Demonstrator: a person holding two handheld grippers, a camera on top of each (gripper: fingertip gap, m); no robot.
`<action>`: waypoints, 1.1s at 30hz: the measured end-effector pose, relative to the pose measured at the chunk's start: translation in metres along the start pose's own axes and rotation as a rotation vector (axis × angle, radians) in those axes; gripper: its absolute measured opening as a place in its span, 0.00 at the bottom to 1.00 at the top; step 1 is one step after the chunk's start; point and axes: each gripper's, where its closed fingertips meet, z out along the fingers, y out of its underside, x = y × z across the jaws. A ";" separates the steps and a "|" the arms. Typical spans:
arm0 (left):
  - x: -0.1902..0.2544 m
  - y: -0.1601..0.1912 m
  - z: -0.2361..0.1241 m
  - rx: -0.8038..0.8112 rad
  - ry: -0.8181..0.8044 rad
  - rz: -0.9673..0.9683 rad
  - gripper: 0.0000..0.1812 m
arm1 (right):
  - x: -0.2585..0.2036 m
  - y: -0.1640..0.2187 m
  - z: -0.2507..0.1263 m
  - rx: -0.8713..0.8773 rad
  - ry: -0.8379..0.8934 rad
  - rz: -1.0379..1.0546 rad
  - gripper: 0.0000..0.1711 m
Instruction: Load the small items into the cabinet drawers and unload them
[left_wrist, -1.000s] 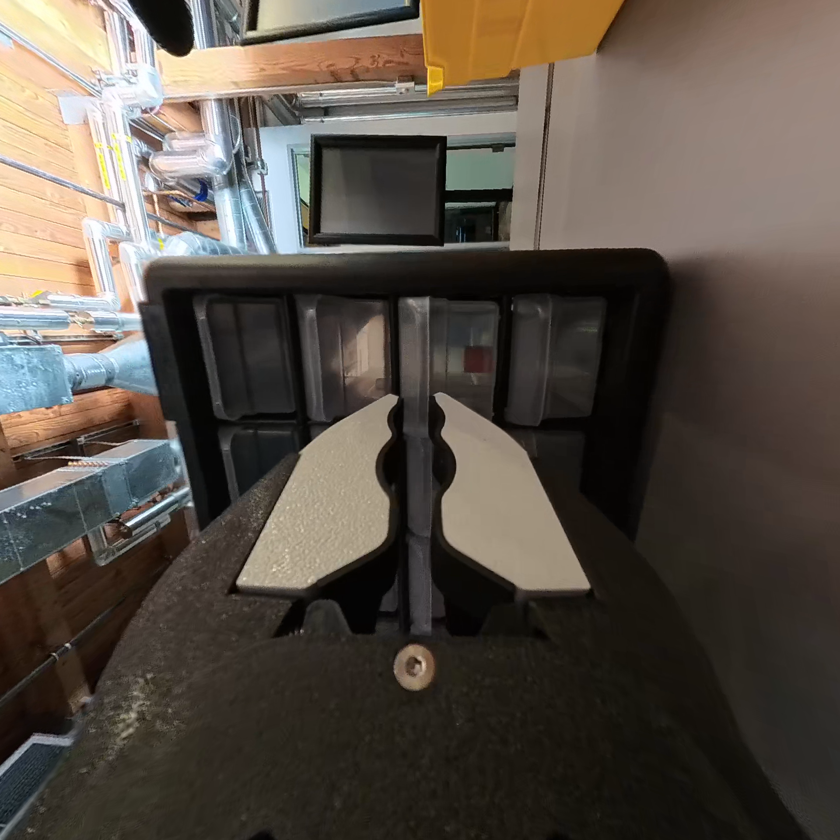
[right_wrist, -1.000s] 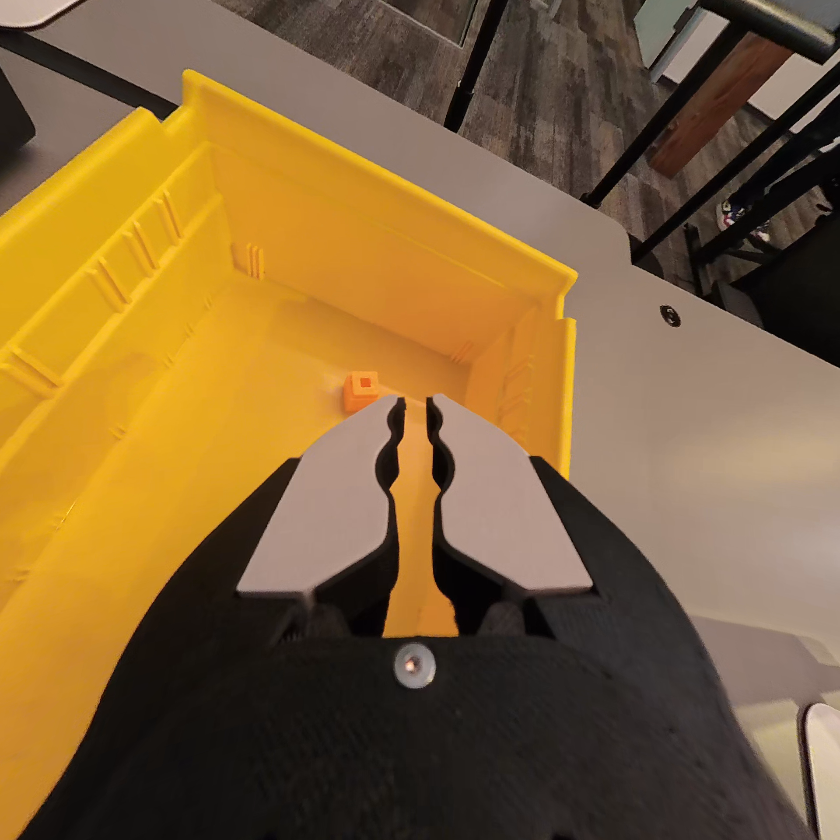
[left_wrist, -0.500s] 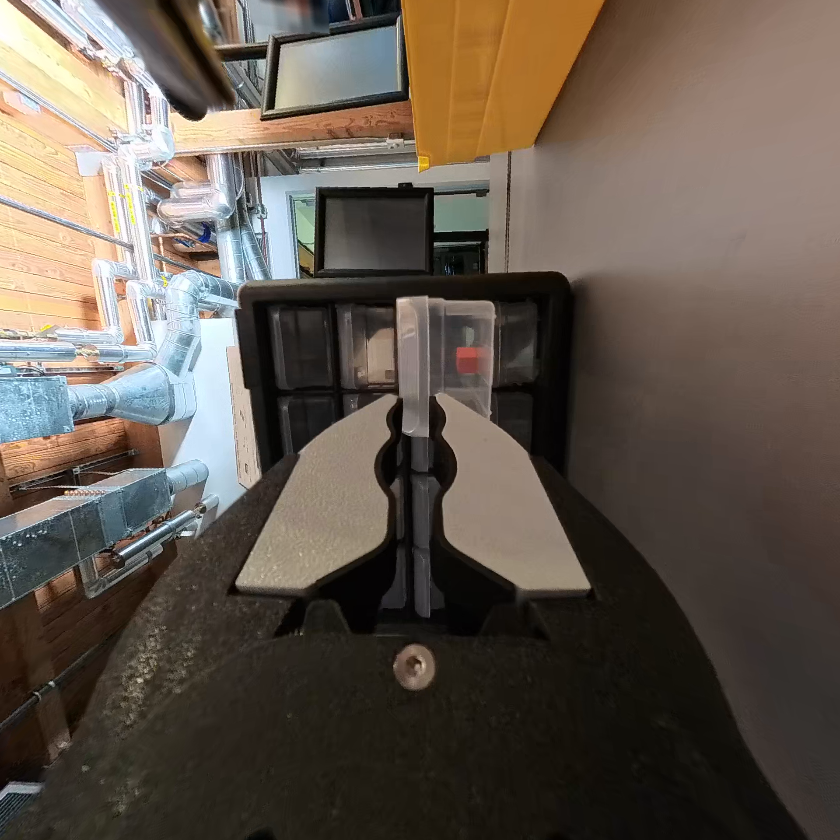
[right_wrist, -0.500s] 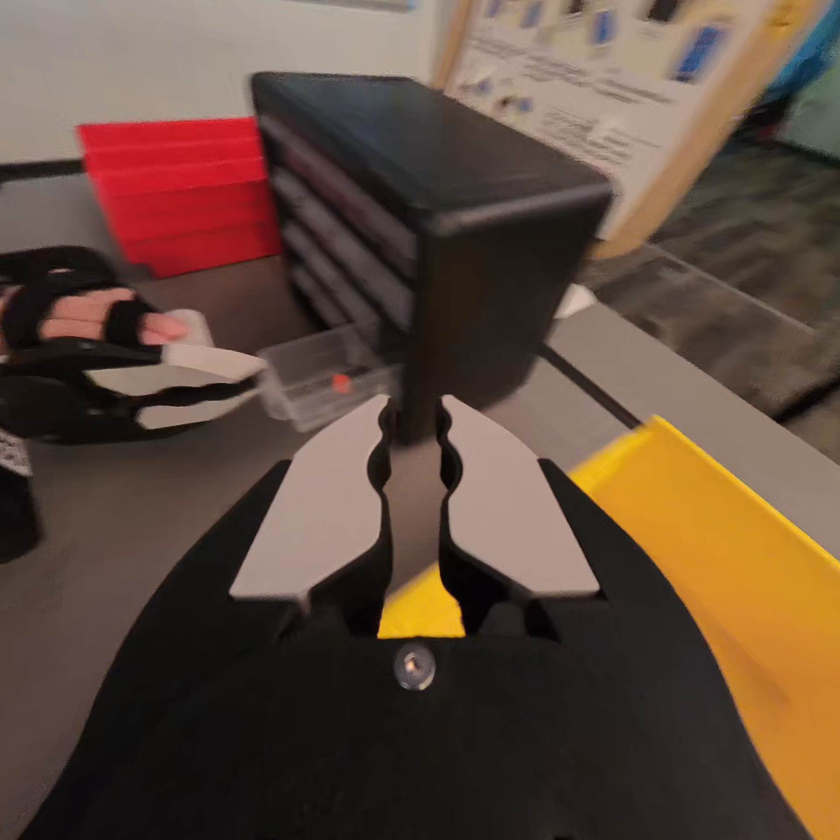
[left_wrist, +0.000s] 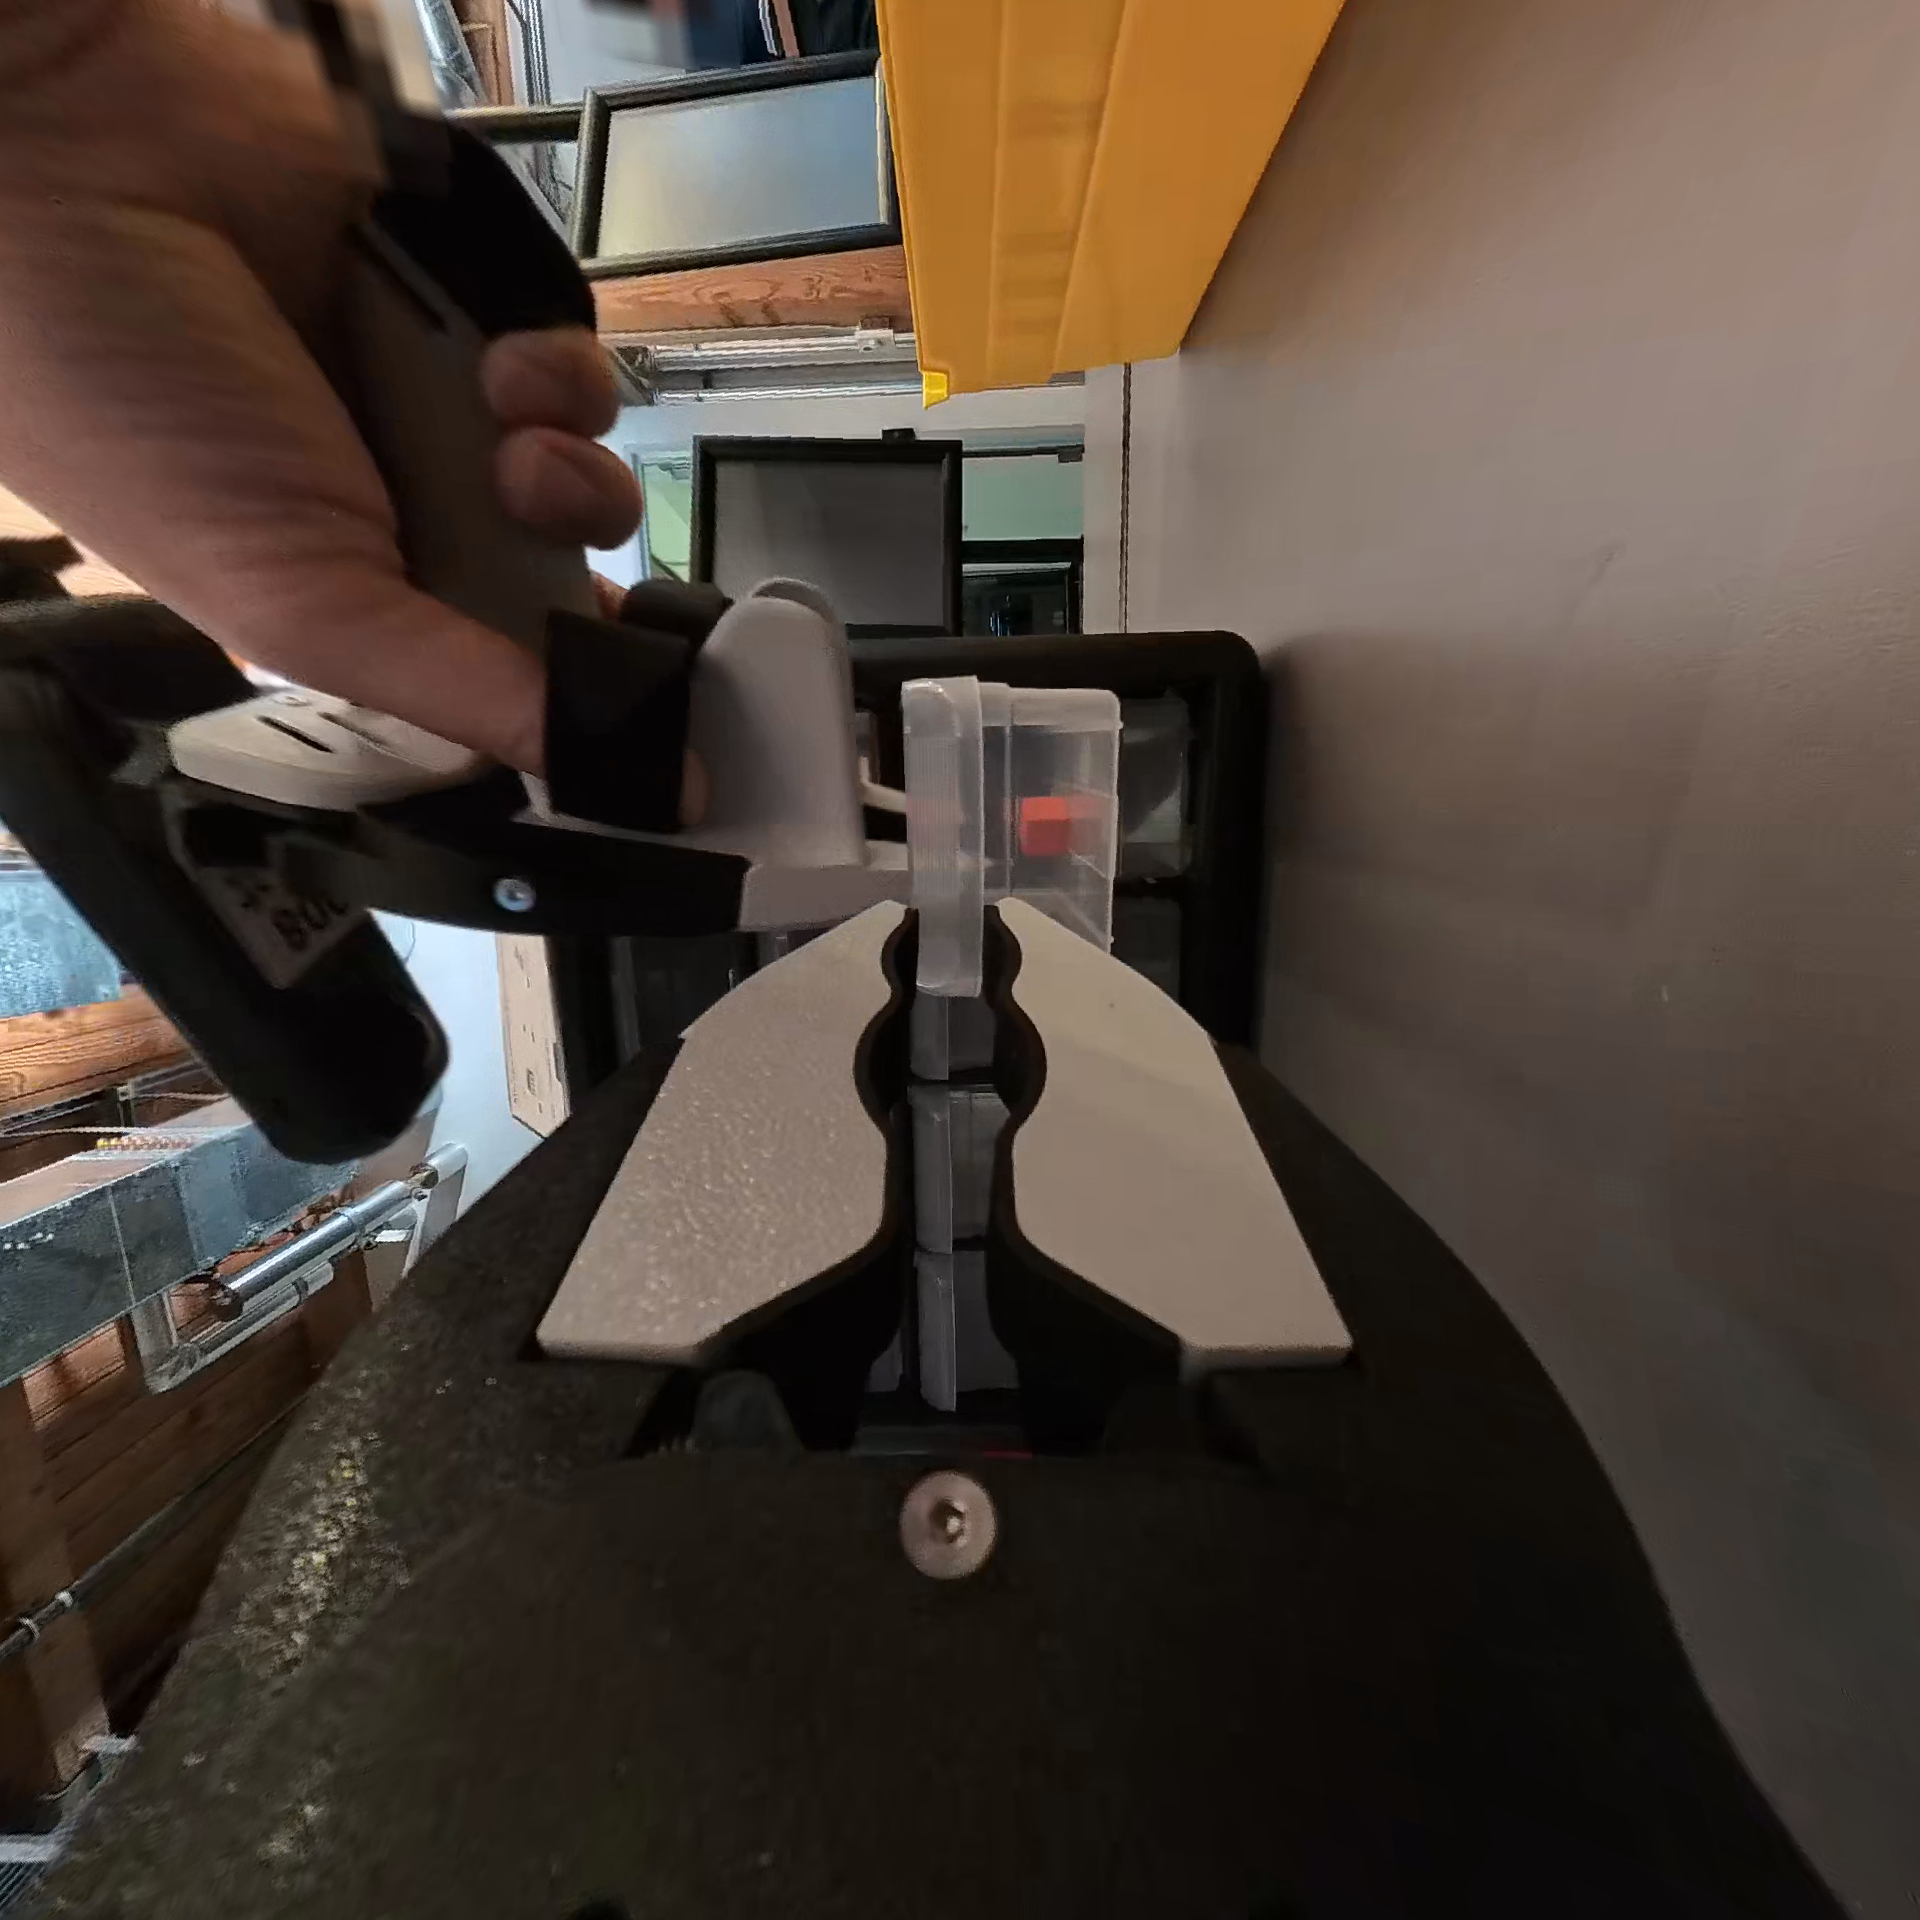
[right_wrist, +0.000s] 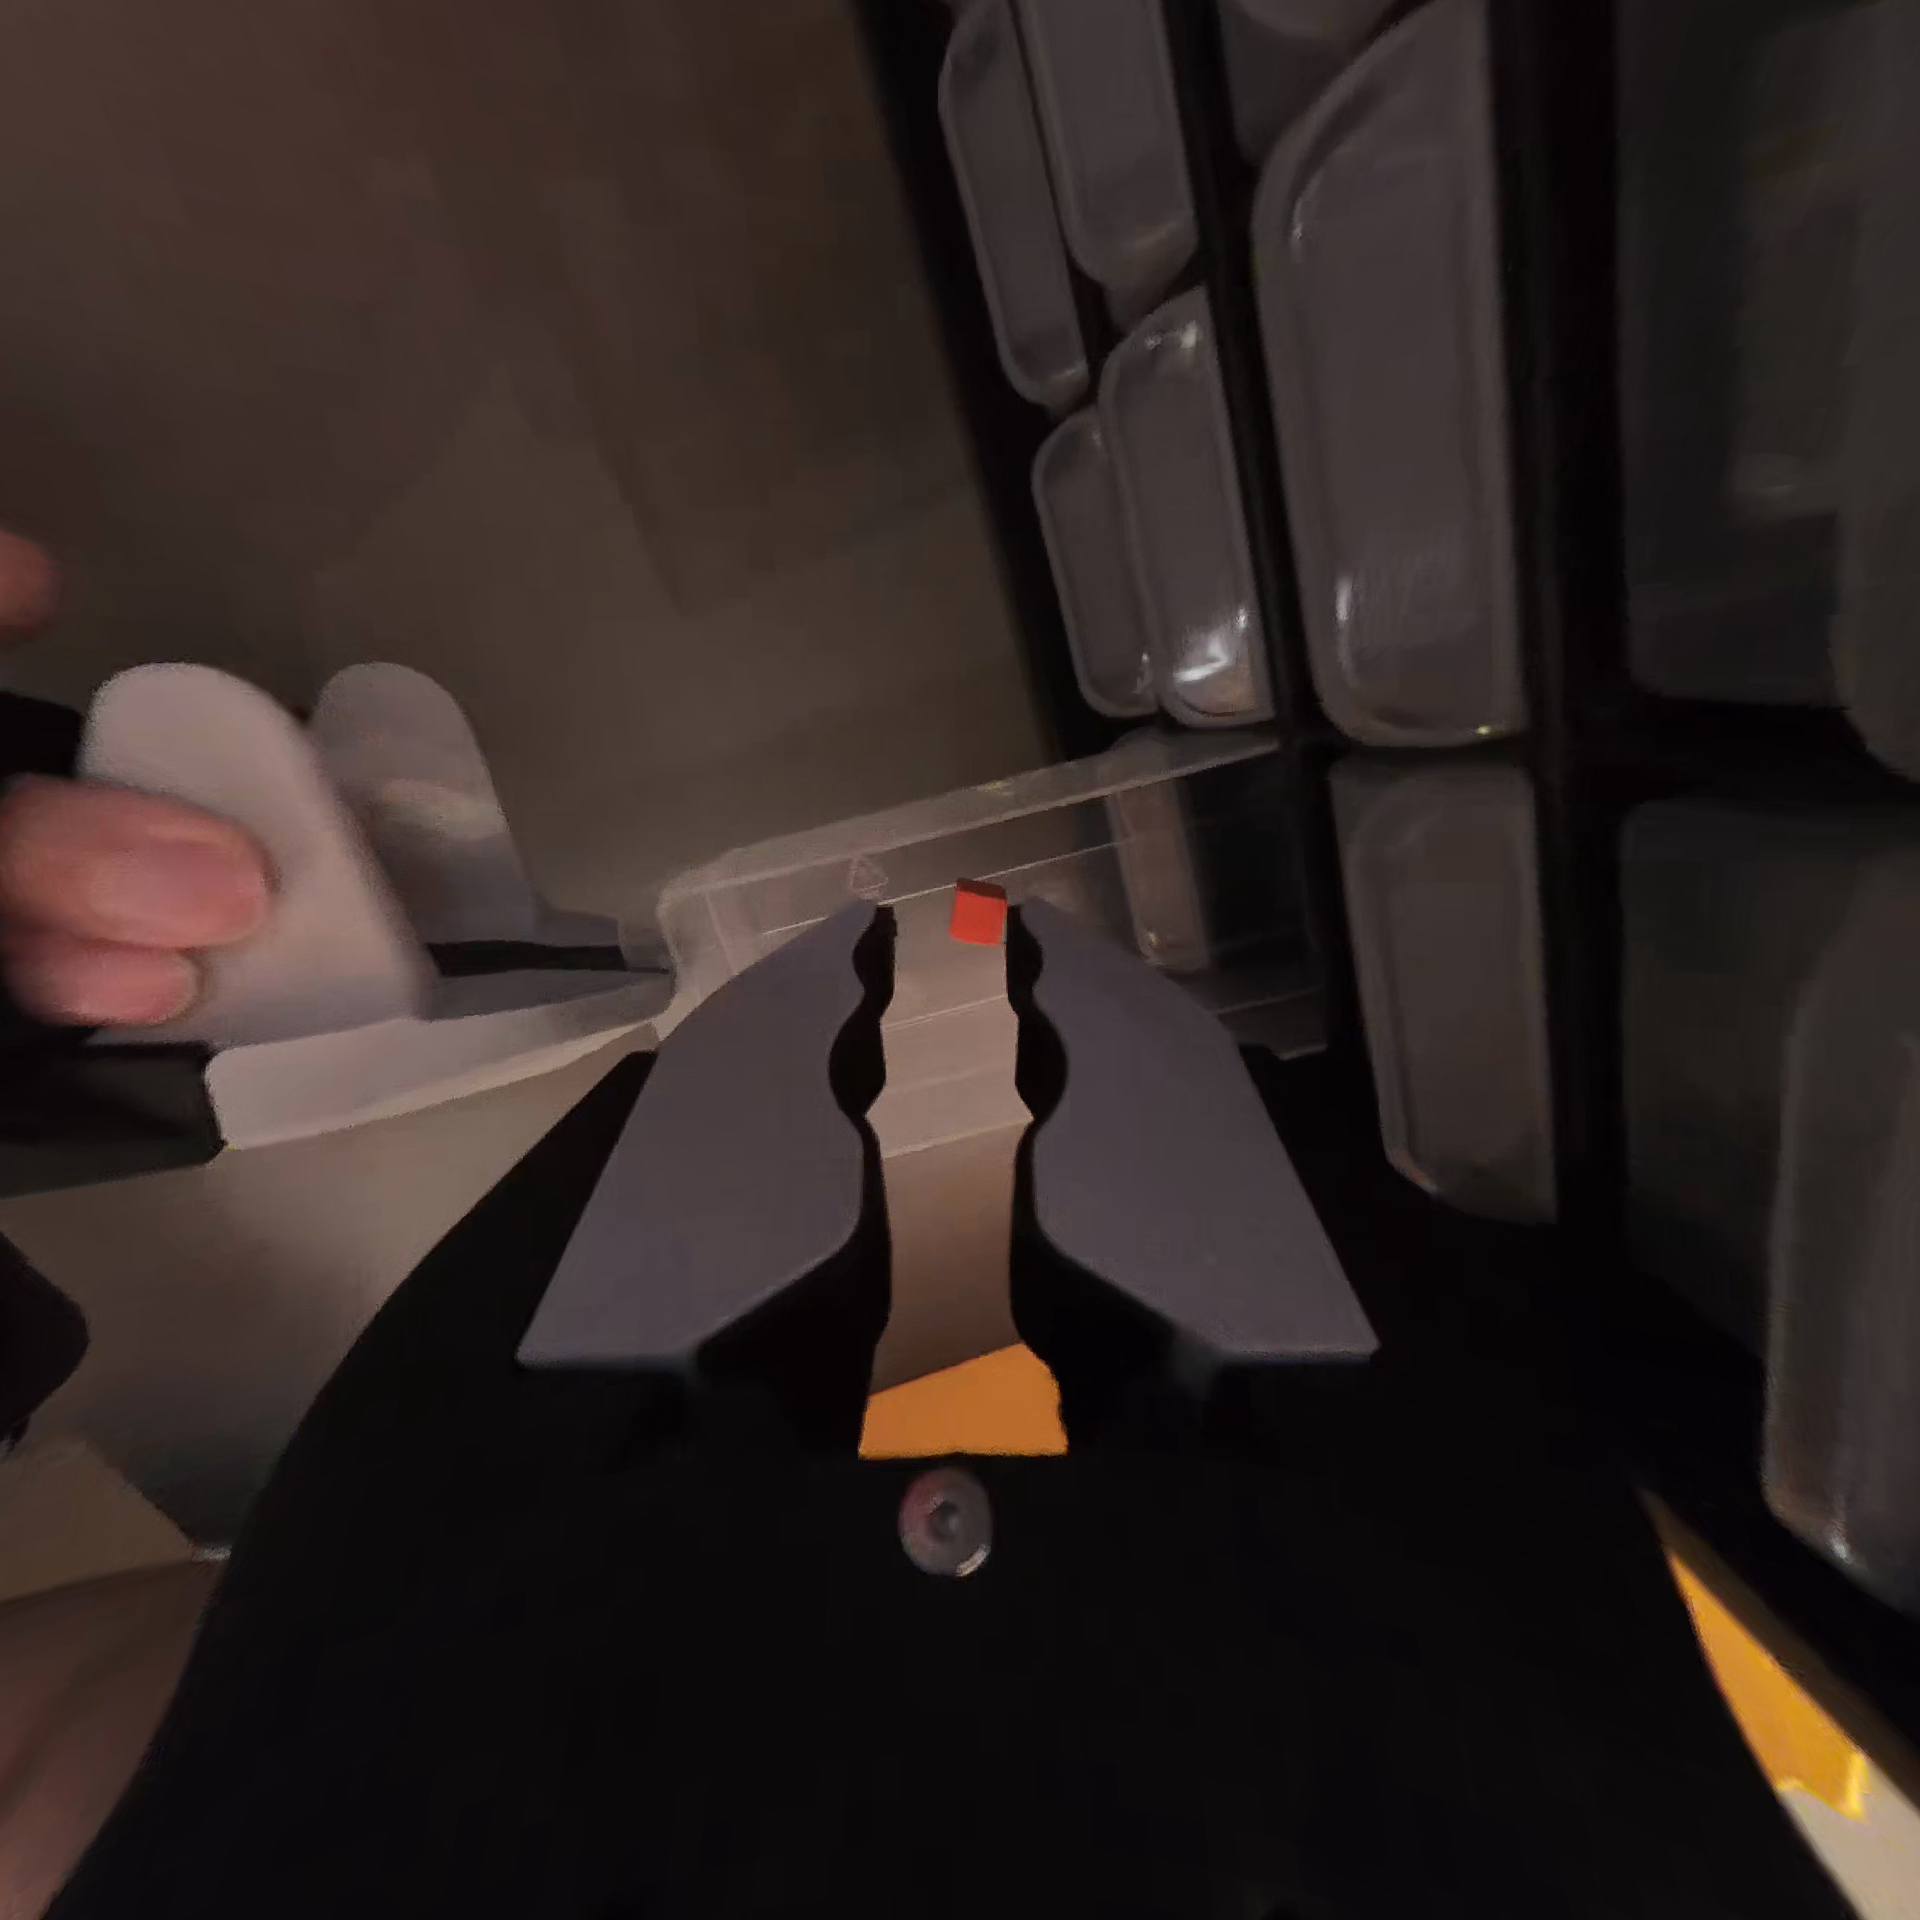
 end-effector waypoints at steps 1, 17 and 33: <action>0.000 0.000 0.000 0.000 0.002 -0.001 0.06 | 0.003 0.002 0.003 -0.028 0.018 0.000 0.13; 0.000 -0.001 0.000 0.003 0.011 0.001 0.06 | 0.005 0.007 -0.007 -0.074 0.052 -0.030 0.07; -0.006 0.009 0.030 -0.045 -0.005 0.017 0.06 | 0.030 0.278 -0.031 -0.085 -0.146 0.788 0.07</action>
